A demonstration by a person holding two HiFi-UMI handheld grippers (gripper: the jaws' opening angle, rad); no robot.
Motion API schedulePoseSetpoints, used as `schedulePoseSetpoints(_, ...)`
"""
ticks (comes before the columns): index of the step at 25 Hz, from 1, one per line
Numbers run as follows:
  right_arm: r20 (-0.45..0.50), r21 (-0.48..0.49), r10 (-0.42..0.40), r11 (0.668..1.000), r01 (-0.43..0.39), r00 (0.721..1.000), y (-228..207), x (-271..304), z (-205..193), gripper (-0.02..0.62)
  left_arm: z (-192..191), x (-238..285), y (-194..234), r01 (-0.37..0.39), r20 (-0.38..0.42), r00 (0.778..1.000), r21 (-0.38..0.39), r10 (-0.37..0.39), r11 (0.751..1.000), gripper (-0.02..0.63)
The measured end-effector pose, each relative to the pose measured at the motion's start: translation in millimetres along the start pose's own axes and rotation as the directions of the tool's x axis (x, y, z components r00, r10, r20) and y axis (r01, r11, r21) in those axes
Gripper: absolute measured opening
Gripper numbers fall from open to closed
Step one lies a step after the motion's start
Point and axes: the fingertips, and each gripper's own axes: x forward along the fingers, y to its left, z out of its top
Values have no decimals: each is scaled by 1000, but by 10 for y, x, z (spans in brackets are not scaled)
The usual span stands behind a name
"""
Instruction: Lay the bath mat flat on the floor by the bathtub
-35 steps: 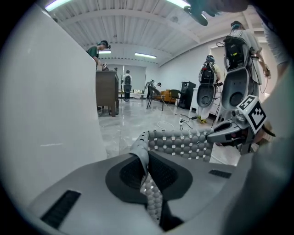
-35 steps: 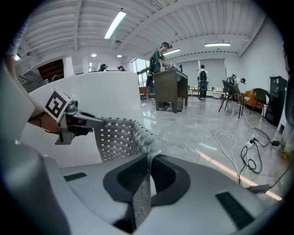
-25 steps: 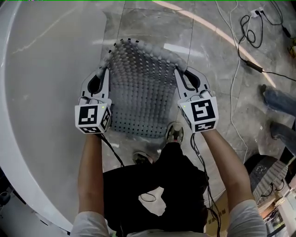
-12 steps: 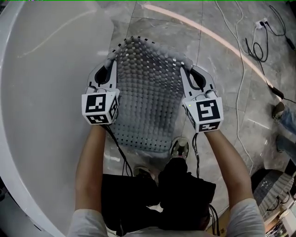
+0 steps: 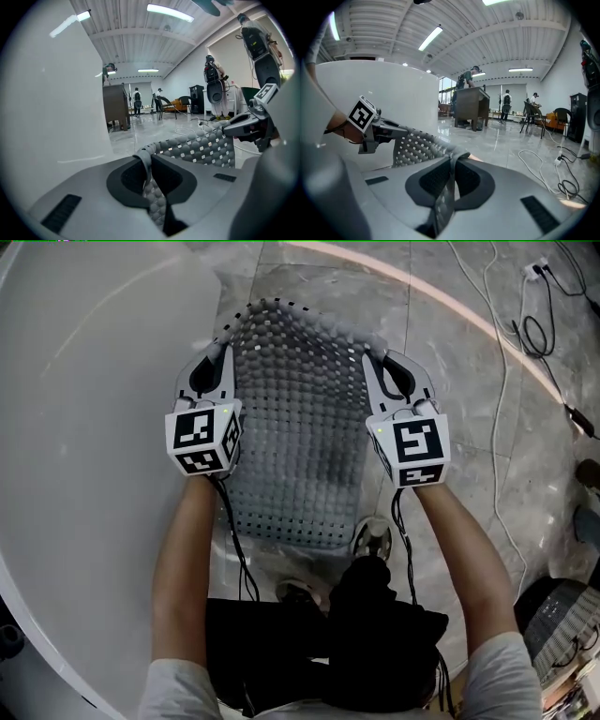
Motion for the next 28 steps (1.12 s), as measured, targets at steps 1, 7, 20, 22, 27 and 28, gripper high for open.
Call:
schedulePoseSetpoints(1, 0, 0, -1, 1000, 1, 1000, -5, 22, -30, 25, -29, 42, -3, -4, -1, 1000, 1, 4, 1000, 26)
schedulePoseSetpoints(7, -1, -2, -16, 1000, 16, 1000, -43, 199, -155, 25, -194, 171, -3, -10, -7, 1000, 22, 10, 1000, 26)
schedulePoseSetpoints(20, -27, -26, -63, 998, 62, 998, -142, 417, -398, 25, -389, 402, -16, 20, 7, 1000, 40, -20, 999, 26)
schedulePoseSetpoints(22, -30, -26, -65, 998, 64, 997, -151, 438, -422, 25, -423, 424, -15, 17, 9, 1000, 35, -17, 999, 26)
schedulePoseSetpoints(27, -42, -22, -68, 998, 67, 997, -204, 552, -488, 25, -517, 569, -61, 24, -4, 1000, 29, -24, 999, 26)
schedulePoseSetpoints(28, -44, -20, -68, 998, 67, 997, -220, 583, -510, 25, -534, 603, -67, 26, -7, 1000, 31, -26, 999, 26)
